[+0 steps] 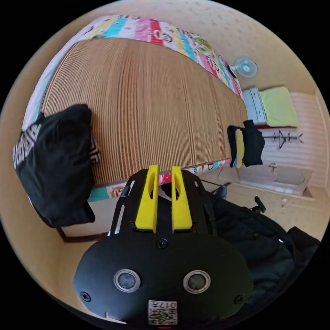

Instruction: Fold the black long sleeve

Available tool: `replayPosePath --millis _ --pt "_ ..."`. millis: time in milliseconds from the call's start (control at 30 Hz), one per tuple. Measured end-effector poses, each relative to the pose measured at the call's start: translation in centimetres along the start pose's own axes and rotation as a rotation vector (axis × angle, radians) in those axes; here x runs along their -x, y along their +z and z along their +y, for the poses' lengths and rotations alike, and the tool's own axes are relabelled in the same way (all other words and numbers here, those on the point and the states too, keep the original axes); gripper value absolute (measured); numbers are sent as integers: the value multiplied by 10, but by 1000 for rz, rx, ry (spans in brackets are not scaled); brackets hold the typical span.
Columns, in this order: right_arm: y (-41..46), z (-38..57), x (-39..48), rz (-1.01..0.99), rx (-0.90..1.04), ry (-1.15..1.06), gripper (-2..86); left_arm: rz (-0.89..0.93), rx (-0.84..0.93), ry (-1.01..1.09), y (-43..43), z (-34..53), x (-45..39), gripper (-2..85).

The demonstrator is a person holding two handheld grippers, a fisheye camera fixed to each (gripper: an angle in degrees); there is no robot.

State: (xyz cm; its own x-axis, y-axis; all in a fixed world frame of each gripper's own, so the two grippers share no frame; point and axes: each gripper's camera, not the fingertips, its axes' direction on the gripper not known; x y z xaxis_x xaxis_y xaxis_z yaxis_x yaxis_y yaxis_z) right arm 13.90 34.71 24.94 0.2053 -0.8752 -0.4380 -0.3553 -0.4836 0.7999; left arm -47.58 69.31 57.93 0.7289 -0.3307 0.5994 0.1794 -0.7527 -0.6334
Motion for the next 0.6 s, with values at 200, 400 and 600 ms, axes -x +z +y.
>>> replayPosePath --millis 200,400,600 --pt "53 -1 -8 -41 79 4 4 19 24 124 31 -9 -84 59" --pt "4 -20 -23 -31 -95 31 5 53 9 100 70 -14 -155 53" --pt "-98 -22 -54 -154 -499 -20 6 88 -16 136 104 -32 -228 52"
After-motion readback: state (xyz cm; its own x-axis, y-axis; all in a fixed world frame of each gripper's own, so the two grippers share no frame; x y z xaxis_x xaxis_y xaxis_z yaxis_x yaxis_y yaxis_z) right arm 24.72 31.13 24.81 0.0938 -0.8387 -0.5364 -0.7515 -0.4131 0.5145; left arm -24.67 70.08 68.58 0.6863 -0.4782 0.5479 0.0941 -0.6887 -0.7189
